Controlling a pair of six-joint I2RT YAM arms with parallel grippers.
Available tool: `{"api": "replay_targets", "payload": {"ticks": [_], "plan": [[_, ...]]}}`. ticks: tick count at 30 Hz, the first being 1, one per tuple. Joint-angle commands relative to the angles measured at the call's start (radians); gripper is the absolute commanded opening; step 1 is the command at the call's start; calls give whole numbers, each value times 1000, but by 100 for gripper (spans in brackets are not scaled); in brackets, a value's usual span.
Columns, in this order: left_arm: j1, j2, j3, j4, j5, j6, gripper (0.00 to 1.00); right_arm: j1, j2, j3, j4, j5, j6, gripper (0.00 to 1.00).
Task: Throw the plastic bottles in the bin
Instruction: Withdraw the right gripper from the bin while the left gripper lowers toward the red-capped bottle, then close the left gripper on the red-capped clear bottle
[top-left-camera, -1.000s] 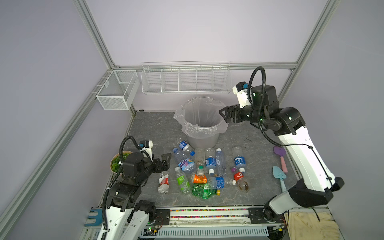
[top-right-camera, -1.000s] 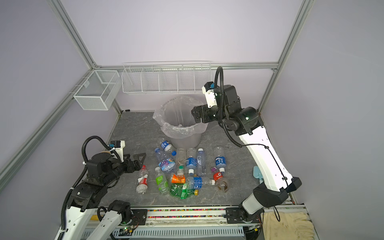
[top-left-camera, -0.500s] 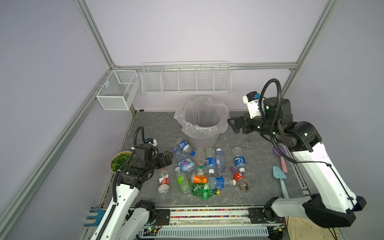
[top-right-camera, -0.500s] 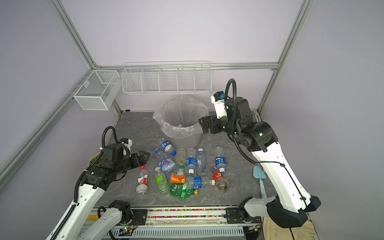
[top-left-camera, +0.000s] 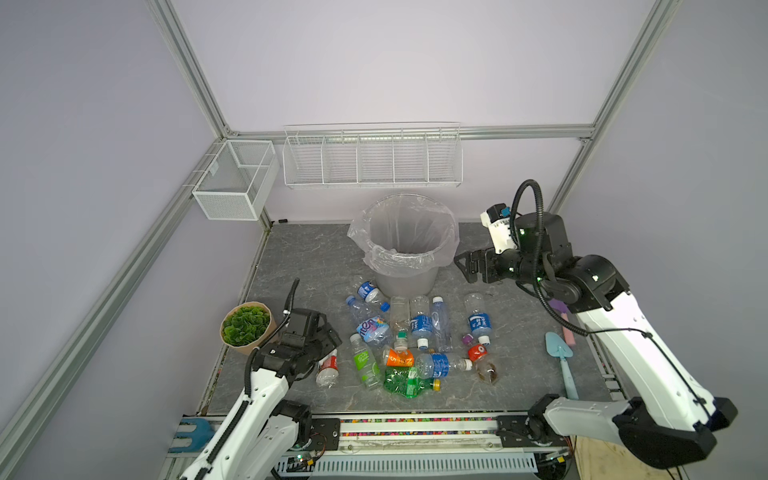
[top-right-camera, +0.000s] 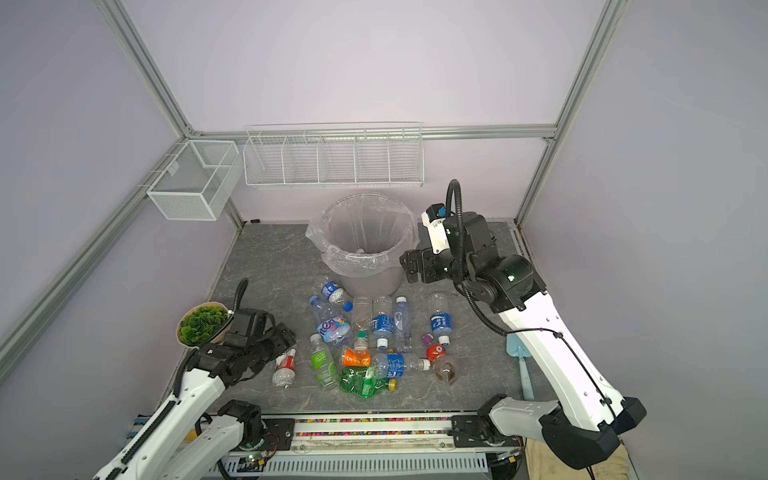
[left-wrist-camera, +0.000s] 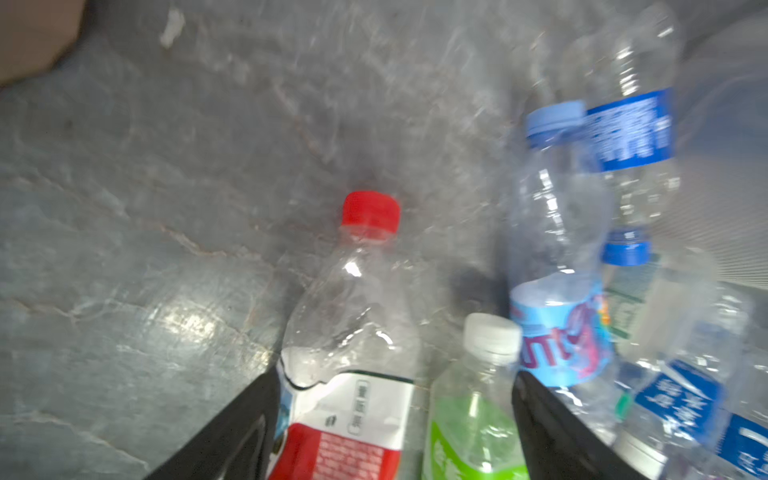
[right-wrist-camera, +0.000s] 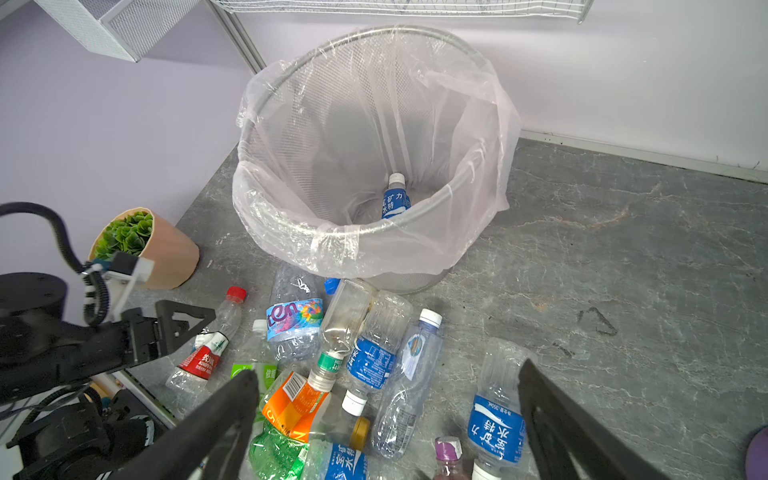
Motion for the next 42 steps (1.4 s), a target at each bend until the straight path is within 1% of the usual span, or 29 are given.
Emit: {"api": "replay_targets", "payload": {"ticks": [1,6,10,13,18,21,24,31,33,37,42], "plan": [[-9,9,-12,10,-12,-58,86,-10,-33,-34,21,-2,7,100],[-9,-26,-54,14,-18,-71,86,-29,-47,-67,29,-4,10,99],[-16,-28,-97,44,12,-83,86,-41,-51,-81,38,-15,18,99],[-33,-20,-126,79,33,-94,85,-49,-51,-83,40,-22,23,99],[-69,5,-135,99,15,-99,83,-57,-56,-87,41,-31,29,99],[-79,28,-147,125,19,-102,80,-61,-59,-91,43,-33,35,99],[-80,49,-155,145,19,-100,74,-66,-64,-96,44,-34,38,100],[-84,59,-156,168,20,-93,43,-84,-78,-107,44,-34,40,100],[-84,54,-147,162,17,-91,37,-86,-82,-108,44,-37,39,100],[-86,30,-113,128,1,-86,29,-93,-87,-112,49,-43,43,100],[-90,5,-43,72,-19,-61,25,-98,-94,-121,50,-48,44,100]]}}
